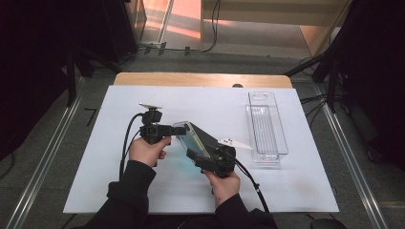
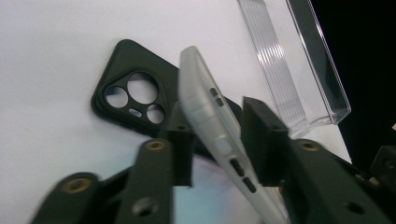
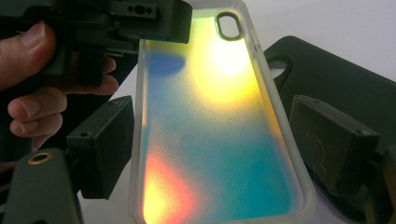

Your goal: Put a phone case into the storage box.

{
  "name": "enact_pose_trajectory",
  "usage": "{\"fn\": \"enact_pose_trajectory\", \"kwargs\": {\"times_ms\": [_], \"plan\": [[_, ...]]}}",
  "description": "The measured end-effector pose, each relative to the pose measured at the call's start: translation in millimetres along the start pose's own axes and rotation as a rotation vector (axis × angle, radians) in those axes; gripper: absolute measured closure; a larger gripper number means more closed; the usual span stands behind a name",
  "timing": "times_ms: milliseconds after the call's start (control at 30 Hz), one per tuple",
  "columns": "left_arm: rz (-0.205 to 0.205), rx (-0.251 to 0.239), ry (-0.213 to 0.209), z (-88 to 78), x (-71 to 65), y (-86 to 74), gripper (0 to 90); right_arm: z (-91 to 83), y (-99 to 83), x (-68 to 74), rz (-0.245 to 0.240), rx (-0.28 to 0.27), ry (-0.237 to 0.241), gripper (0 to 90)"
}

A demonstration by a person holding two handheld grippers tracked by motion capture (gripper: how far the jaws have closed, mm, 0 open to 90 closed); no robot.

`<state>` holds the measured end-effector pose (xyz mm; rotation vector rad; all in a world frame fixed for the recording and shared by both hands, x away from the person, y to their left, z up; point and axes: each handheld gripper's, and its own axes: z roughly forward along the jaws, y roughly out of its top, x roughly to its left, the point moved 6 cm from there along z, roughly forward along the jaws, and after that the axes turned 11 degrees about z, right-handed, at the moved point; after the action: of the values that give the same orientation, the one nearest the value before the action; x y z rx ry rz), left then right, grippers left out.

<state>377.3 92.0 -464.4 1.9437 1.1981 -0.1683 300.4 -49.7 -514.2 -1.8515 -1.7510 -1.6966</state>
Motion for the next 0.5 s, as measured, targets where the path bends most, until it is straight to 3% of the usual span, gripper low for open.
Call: {"fn": "enact_pose_trajectory", "kwargs": {"times_ms": [367, 500], "plan": [[-0.071, -0.026, -0.083, -1.8, 0.0, 1.5, 76.9, 3.3, -3.9, 1.1, -0.060, -0.011, -0.024, 14.5], [-0.061, -0.027, -0.106, -4.6, -3.5, 3.3, 80.1, 5.0, -6.2, 1.9, -0.077, -0.005, -0.026, 14.7]]}}
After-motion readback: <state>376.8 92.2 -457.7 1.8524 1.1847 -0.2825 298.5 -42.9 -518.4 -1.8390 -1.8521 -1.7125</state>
